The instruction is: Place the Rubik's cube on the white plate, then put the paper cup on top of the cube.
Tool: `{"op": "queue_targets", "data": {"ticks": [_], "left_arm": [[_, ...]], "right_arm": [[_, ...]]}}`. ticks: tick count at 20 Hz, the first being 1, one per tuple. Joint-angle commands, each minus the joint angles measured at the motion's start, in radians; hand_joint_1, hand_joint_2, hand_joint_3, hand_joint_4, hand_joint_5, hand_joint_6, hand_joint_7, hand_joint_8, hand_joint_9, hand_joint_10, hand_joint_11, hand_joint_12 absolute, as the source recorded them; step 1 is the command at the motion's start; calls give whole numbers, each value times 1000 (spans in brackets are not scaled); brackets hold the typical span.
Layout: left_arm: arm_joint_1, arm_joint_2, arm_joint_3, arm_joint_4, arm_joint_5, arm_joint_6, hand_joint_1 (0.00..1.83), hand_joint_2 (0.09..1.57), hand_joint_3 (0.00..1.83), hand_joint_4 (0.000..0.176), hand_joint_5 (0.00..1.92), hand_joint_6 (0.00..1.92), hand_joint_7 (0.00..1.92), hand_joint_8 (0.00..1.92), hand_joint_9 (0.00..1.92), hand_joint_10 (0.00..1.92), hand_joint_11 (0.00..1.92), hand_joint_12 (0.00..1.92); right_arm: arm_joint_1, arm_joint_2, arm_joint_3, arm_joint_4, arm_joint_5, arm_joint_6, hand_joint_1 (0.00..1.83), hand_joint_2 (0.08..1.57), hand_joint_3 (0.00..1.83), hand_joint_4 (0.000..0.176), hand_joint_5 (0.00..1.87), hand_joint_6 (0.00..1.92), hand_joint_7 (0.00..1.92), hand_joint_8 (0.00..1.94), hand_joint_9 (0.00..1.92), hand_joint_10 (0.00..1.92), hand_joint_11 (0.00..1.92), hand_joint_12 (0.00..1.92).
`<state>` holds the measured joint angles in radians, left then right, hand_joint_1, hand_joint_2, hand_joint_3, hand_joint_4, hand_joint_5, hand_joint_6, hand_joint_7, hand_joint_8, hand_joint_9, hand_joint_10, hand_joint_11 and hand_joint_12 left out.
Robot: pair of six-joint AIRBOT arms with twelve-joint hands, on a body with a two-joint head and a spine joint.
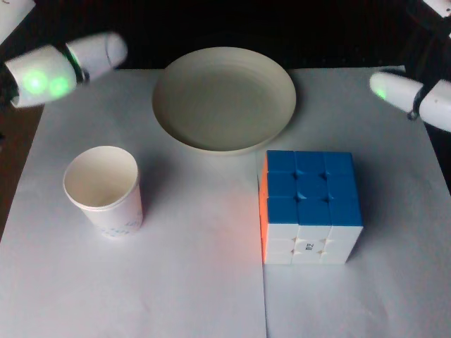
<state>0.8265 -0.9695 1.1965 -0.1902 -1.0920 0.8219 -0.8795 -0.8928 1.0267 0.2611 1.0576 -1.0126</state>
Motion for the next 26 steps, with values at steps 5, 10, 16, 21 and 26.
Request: {"op": "queue_targets", "data": {"ticks": [5, 10, 16, 21, 26], "left_arm": [[-12, -1, 5, -10, -116, -2, 157, 1318, 0, 120, 51, 1, 0, 0, 0, 0, 0, 169], [-11, -4, 7, -14, -114, -2, 138, 1310, 0, 116, 44, 0, 0, 0, 0, 0, 0, 66], [-10, -7, 9, -14, -112, -2, 133, 1325, 4, 104, 38, 3, 0, 0, 0, 0, 0, 80], [-10, -7, 9, -14, -113, -2, 154, 1326, 0, 111, 56, 0, 0, 0, 0, 0, 0, 58], [-2, -5, 9, -23, -124, -2, 148, 1300, 0, 111, 65, 2, 0, 0, 0, 0, 8, 26]], "right_arm": [[12, -2, 1, -7, 125, 1, 323, 1288, 0, 57, 0, 0, 0, 0, 0, 0, 0, 0], [10, -5, 0, -7, 125, 1, 338, 1303, 0, 22, 0, 0, 0, 0, 0, 0, 0, 0], [4, -8, 1, -7, 125, 1, 325, 1284, 0, 44, 0, 0, 0, 0, 0, 0, 7, 4], [2, -8, 0, -7, 125, 1, 317, 1285, 0, 51, 0, 0, 0, 0, 0, 0, 0, 815], [-33, -8, -17, -50, 128, 134, 351, 1257, 0, 9, 0, 0, 0, 0, 0, 0, 0, 339]]}}
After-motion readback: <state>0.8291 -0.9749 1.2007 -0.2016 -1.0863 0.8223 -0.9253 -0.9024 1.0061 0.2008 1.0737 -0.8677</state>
